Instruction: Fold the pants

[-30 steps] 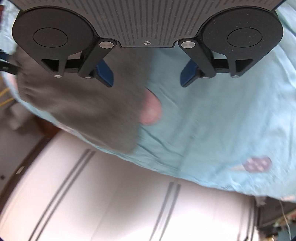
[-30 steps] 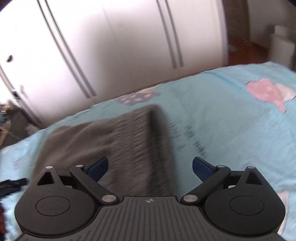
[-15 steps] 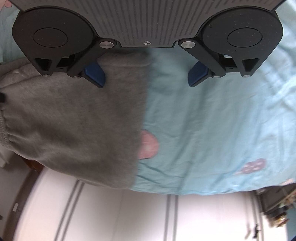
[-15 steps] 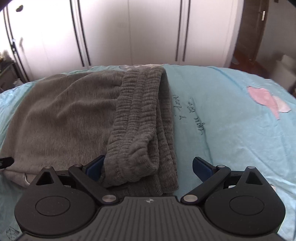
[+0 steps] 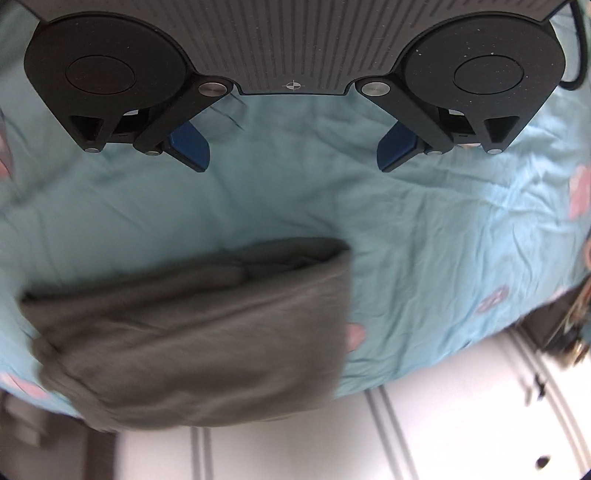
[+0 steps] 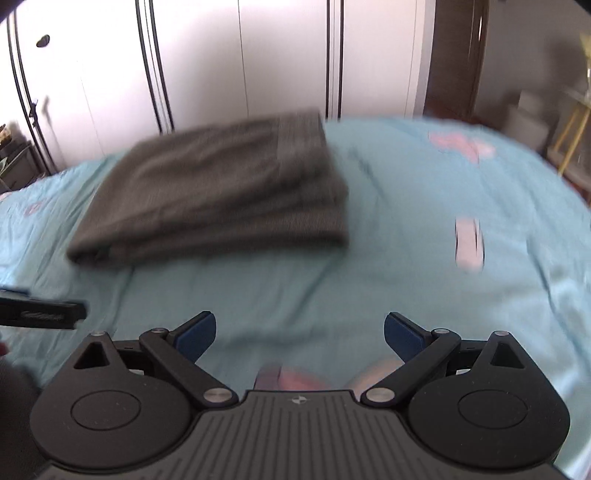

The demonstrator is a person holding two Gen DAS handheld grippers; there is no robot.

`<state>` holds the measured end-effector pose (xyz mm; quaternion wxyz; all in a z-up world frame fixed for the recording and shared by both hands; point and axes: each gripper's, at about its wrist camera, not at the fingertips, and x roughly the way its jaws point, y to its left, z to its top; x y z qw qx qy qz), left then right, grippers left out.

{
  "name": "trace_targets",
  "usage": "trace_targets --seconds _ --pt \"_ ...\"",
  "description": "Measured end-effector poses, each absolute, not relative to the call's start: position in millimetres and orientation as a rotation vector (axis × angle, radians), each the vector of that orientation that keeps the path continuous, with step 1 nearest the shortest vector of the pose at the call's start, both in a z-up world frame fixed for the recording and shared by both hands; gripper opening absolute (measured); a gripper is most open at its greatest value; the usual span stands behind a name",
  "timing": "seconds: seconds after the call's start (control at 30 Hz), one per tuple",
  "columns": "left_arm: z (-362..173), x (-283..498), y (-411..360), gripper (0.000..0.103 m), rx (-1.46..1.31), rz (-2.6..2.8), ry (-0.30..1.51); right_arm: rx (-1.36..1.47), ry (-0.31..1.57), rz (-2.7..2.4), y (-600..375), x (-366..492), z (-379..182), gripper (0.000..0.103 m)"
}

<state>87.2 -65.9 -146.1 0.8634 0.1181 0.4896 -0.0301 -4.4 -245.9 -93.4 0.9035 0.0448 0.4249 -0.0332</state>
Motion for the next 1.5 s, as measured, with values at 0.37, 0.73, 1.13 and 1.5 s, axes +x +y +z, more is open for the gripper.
trace_targets --seconds 0.37,0.73,1.13,1.5 --pt "-76.3 47.0 -66.1 0.1 0.231 -0.055 0.957 -0.126 0.971 -0.081 -199.3 -14.2 -56.9 0.098" --pt "-49.3 62.3 -72.0 0.101 0.249 -0.092 0.971 -0.125 0.935 0.012 -181.2 1.3 -7.6 0.098" --pt "-90.6 77.1 -74.4 0.101 0.231 -0.034 0.974 -0.03 1.082 -0.049 -187.4 27.1 -48.3 0.098" --pt "-106.2 100.3 -58.7 0.101 0.123 0.008 1.039 -0.125 1.115 -0.052 -167.7 50.7 -68.5 0.098"
